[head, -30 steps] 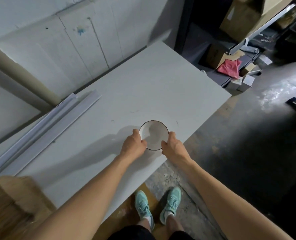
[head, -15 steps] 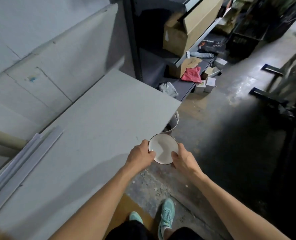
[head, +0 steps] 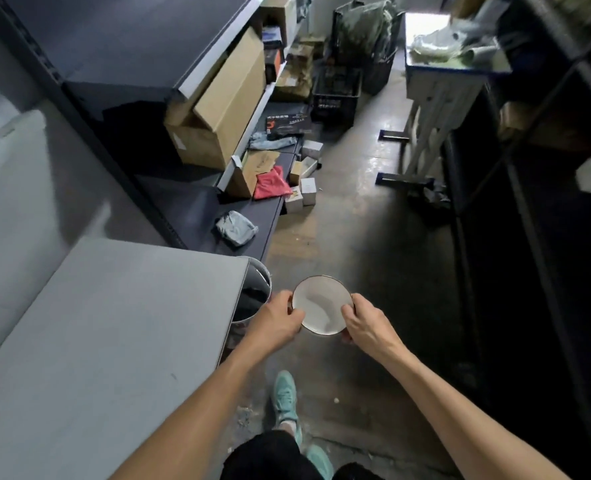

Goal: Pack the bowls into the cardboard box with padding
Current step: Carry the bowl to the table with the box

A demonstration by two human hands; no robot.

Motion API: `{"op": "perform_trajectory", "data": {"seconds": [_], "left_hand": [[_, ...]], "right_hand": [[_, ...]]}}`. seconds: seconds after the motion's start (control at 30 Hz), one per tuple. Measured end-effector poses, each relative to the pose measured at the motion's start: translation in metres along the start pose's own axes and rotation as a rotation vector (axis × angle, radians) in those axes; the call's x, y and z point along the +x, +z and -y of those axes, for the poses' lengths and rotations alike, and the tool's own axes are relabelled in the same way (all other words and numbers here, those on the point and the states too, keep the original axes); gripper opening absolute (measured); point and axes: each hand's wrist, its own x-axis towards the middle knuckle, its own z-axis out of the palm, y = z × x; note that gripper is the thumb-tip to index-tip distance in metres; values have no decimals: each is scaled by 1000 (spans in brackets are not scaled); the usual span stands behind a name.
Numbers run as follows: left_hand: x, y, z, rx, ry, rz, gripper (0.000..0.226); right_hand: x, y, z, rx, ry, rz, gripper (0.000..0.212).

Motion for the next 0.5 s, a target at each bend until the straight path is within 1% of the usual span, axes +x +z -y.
{"op": "perform_trajectory", "data": {"seconds": [0.07,0.1,0.13,0.27,0.37,0.5], "left_hand": [[24,-3,-12,0,29,26,18],[36,-5,-18,2,46,34,12],[49,-7,-23,5,58,39,11],[102,-25,-41,-21,87,89,23],[142,-47,-56,4,95,126,29],[192,-72,-79,35,127,116,34]], "right_hand": [[15,-10,3,17,22,-18,23],[24,-15,6,21,28,-26,23],[34,-19,8,23,37,-35,23],[78,-35,31,27,92,-71,24],[110,-48,57,18,134,-71,26],[157,-67,86,22,121,-109,26]]}}
